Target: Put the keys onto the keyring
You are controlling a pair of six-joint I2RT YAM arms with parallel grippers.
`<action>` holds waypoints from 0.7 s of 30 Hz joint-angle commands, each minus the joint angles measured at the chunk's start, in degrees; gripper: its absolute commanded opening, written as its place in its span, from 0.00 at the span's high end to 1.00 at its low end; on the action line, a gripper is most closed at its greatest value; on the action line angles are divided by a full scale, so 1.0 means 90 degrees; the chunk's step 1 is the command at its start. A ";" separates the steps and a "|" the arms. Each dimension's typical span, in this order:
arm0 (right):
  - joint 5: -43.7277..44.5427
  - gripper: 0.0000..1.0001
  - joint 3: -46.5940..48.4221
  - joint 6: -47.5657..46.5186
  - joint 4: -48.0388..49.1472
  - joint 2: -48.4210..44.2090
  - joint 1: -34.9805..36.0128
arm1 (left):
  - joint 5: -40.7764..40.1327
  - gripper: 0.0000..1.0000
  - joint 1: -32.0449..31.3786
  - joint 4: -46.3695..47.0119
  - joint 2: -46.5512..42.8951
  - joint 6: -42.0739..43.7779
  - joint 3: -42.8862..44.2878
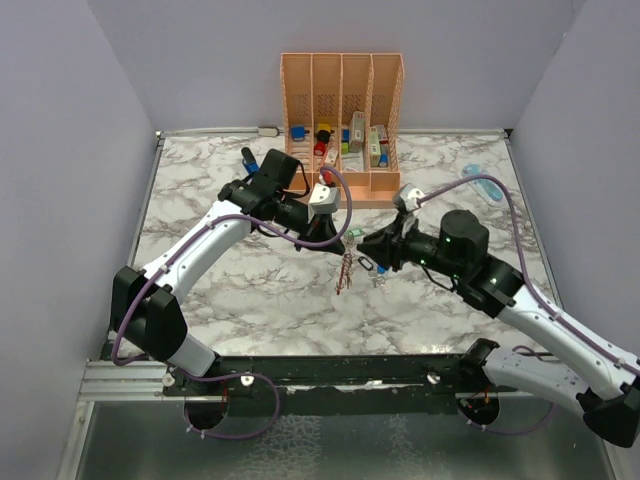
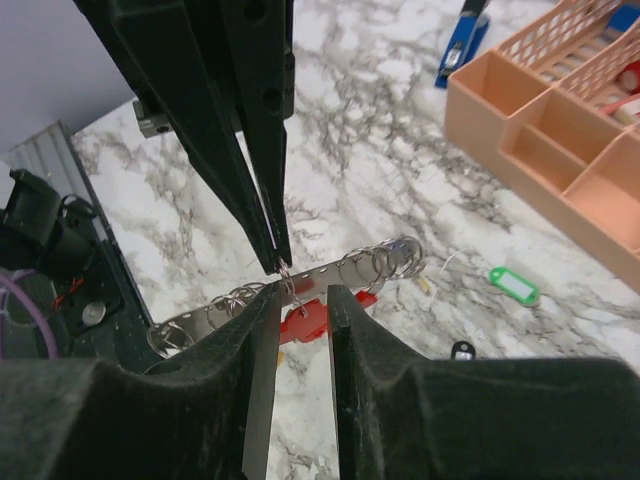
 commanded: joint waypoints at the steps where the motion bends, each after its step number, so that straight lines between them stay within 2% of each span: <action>1: 0.0834 0.74 -0.0301 0.0283 0.0527 -0.0834 0.0015 | 0.0683 1.00 -0.0040 0.0016 0.0046 0.0227 0.0360; 6: 0.1291 0.75 -0.0659 0.0578 0.0958 -0.1285 0.0018 | 0.0925 1.00 -0.0042 -0.0035 0.0161 0.0188 0.0979; 11: 0.1030 0.77 -0.0790 0.0957 0.1316 -0.1056 0.0019 | 0.0966 1.00 -0.0060 0.0218 0.0270 -0.0290 0.1352; 15: 0.1217 0.77 -0.0689 0.1387 0.1483 -0.0829 0.0017 | 0.0877 1.00 -0.0139 0.1333 0.0314 -0.1393 0.1375; 21: 0.1889 0.77 -0.0653 0.1785 0.1572 -0.1305 0.0012 | 0.0003 1.00 -0.0227 0.3341 0.0350 -0.3586 0.1200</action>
